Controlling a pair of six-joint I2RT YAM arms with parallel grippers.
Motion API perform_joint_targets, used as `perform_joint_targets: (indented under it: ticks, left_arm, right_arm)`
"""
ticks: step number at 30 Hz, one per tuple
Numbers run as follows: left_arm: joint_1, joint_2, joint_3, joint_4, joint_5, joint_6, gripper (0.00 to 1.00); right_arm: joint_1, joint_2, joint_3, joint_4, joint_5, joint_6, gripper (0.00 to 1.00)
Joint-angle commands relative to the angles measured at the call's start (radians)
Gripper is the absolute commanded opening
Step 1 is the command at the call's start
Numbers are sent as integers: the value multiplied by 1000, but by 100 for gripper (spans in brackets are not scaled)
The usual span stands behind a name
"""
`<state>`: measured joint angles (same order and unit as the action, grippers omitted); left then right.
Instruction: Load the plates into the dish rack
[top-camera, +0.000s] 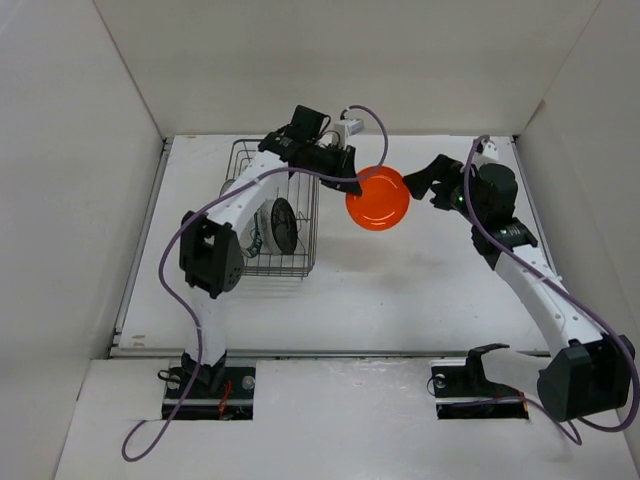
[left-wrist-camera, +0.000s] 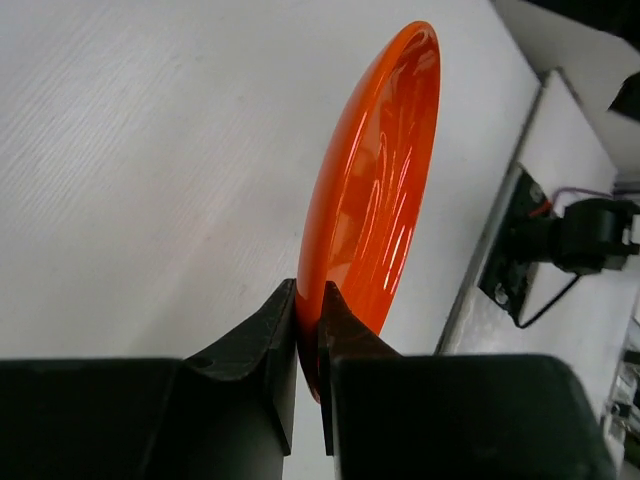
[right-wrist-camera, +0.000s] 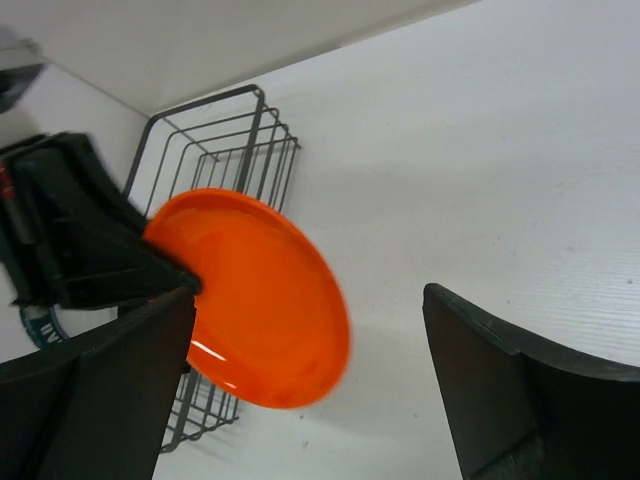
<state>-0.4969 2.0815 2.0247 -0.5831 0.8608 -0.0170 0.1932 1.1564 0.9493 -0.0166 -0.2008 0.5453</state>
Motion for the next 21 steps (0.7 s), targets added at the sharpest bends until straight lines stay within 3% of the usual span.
perform_joint_targets:
  ticks: [1, 2, 5, 6, 10, 21]
  left_arm:
    - [27, -259, -58, -24, -291, -9, 0]
    - [27, -300, -110, -24, -532, -21, 0]
    - [-26, -444, -170, -47, -913, -46, 0]
    - [-35, -487, -197, -76, -1107, -57, 0]
    - [-35, -498, -221, -194, -1356, -136, 0]
    - [-35, -426, -349, -236, -1349, -175, 0]
  right_arm:
    - [14, -31, 25, -18, 81, -15, 100]
    - [23, -40, 25, -29, 95, -15, 100]
    - [32, -49, 13, -52, 132, -24, 100]
    - [32, -49, 3, -65, 132, -24, 100]
    - [51, -49, -6, -74, 132, -33, 100]
    - [71, -50, -24, -83, 152, -33, 100]
